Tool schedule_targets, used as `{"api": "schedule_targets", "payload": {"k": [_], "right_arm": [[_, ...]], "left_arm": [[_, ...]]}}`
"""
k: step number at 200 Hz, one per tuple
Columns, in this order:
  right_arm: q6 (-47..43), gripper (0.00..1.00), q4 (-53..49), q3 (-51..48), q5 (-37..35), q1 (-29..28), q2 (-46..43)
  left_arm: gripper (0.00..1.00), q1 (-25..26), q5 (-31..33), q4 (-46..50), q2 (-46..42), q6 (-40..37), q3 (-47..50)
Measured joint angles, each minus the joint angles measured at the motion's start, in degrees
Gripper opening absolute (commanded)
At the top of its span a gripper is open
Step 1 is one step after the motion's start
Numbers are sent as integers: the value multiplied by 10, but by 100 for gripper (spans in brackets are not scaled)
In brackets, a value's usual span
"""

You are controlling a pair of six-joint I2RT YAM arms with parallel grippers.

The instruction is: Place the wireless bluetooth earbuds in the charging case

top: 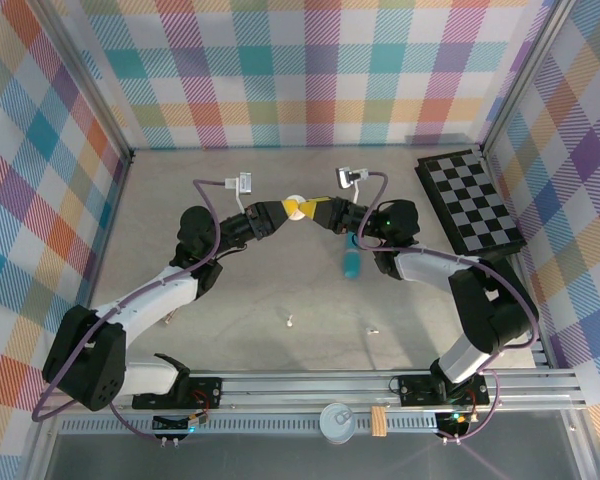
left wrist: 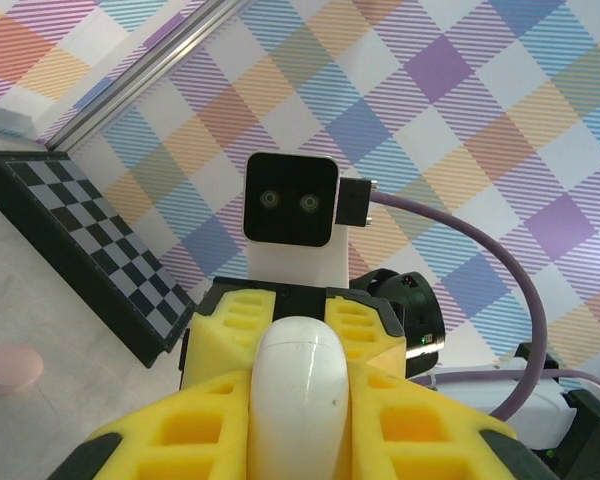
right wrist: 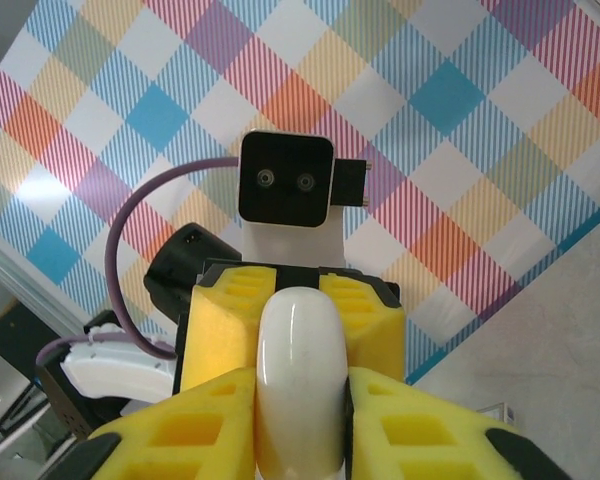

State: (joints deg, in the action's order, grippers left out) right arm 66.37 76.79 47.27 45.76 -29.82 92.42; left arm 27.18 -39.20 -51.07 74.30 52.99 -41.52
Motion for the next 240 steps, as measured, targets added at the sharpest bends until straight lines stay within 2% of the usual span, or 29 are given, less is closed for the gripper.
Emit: {"api": "schedule_targets", "payload": {"k": [25,39,55,73,99,123,144,161,211,240], "right_arm": [[-53,19,-75,1,0,0,-22],[-119,19,-171,7,2,-3,-54],[-229,19,-323,31,1,-9,-104],[-350,18,-485,73,-1,-13,-152],[-515,17,-704,150,-2,-16,-190],[-638,14,-862,198,-5,-22,-203],[-726,13,-977,225,-17,-33,-206],[-787,13,-1052,243,-29,-47,-206],[-897,11,-1171,276,-42,-58,-205],[-920,10,-1189,285,-48,-58,-201]], "left_arm": [[60,0,-2,9,-1,-9,0],[82,1,-3,17,-9,-25,2],[100,0,-3,25,-35,-65,19],[100,-2,-4,75,-81,-125,35],[100,18,5,209,-141,-300,25],[100,59,8,294,-146,-447,18],[100,71,-4,334,-132,-519,18],[100,73,-13,346,-123,-547,18],[69,73,-75,314,-105,-539,18],[60,76,-94,297,-102,-527,18]]}}
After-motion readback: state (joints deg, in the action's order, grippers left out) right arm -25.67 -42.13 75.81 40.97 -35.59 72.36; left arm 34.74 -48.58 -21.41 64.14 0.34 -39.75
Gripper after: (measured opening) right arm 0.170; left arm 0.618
